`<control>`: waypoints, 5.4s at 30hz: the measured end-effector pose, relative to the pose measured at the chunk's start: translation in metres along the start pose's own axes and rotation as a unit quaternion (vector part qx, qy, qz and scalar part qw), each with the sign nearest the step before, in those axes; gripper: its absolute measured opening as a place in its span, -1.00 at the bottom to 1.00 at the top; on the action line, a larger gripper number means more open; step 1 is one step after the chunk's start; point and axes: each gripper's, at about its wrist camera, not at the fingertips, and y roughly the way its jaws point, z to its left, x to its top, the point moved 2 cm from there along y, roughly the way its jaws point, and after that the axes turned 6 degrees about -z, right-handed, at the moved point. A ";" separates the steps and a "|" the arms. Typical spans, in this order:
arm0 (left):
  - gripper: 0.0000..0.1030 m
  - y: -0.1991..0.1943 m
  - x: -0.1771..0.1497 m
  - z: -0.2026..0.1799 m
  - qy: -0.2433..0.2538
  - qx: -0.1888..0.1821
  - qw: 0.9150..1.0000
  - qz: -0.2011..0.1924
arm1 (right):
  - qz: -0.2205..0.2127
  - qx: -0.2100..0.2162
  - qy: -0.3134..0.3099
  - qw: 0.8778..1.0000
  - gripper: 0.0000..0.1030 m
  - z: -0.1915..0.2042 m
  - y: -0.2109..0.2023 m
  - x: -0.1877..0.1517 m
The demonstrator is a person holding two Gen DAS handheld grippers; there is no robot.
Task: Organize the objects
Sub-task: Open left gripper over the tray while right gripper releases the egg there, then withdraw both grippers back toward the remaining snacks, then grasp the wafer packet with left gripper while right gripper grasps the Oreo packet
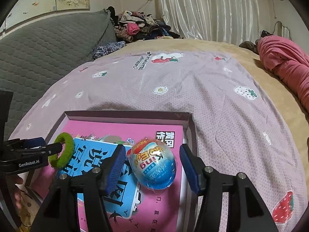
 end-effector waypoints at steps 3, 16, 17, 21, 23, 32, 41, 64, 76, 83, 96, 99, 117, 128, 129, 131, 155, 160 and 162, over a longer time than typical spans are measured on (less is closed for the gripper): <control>0.48 -0.006 0.002 0.000 0.008 0.012 1.000 -0.007 | -0.006 0.000 0.002 1.000 0.23 -0.001 -0.003 0.002; 0.58 -0.072 0.010 0.012 0.012 0.007 0.999 -0.046 | -0.044 -0.017 -0.029 0.998 0.67 0.017 -0.066 0.023; 0.59 -0.079 0.010 0.013 0.013 0.006 0.999 -0.050 | -0.051 -0.019 -0.036 0.998 0.71 0.022 -0.076 0.025; 0.61 -0.112 0.003 0.016 0.014 -0.004 0.998 -0.064 | -0.066 -0.026 -0.055 0.996 0.79 0.038 -0.112 0.030; 0.62 -0.128 -0.001 0.019 0.013 -0.009 0.998 -0.068 | -0.066 -0.027 -0.060 0.996 0.82 0.044 -0.125 0.031; 0.70 -0.201 -0.020 0.042 0.006 -0.020 0.995 -0.093 | -0.070 -0.039 -0.077 0.994 0.94 0.075 -0.196 0.024; 0.71 -0.261 -0.050 0.063 0.011 -0.023 0.994 -0.110 | -0.073 -0.048 -0.091 0.992 0.96 0.103 -0.251 0.017; 0.72 -0.283 -0.147 0.068 0.021 -0.034 0.996 -0.074 | -0.025 -0.076 -0.111 0.991 0.97 0.126 -0.303 -0.057; 0.72 -0.265 -0.181 0.058 0.031 -0.036 0.998 -0.046 | 0.022 -0.095 -0.104 0.990 0.97 0.110 -0.289 -0.101; 0.72 -0.253 -0.197 0.055 0.032 -0.039 0.998 -0.031 | 0.044 -0.097 -0.098 0.989 0.97 0.106 -0.277 -0.122; 0.72 -0.238 -0.214 0.056 0.027 -0.042 0.999 -0.013 | 0.063 -0.099 -0.099 0.988 0.97 0.107 -0.263 -0.138; 0.72 -0.237 -0.214 0.056 0.025 -0.044 0.999 -0.013 | 0.064 -0.097 -0.099 0.988 0.97 0.108 -0.261 -0.140; 0.72 -0.214 -0.222 0.051 0.021 -0.051 0.998 0.008 | 0.079 -0.098 -0.082 0.989 0.97 0.100 -0.246 -0.148; 0.72 -0.185 -0.223 0.047 0.019 -0.048 0.998 0.025 | 0.102 -0.098 -0.066 0.988 0.97 0.091 -0.220 -0.155; 0.72 -0.183 -0.222 0.047 0.020 -0.047 0.998 0.026 | 0.104 -0.097 -0.065 0.988 0.97 0.090 -0.217 -0.156; 0.72 -0.178 -0.222 0.046 0.022 -0.042 0.999 0.027 | 0.109 -0.098 -0.061 0.987 0.97 0.090 -0.210 -0.157; 0.72 -0.140 -0.211 0.038 -0.013 -0.031 0.998 0.052 | 0.158 -0.106 0.012 0.982 0.62 0.085 -0.164 -0.168; 0.71 -0.134 -0.212 0.029 -0.007 -0.037 0.997 0.061 | 0.158 -0.090 0.015 0.983 0.48 0.085 -0.163 -0.172; 0.71 -0.134 -0.211 0.023 -0.006 -0.042 0.997 0.060 | 0.154 -0.087 0.016 0.984 0.29 0.085 -0.164 -0.172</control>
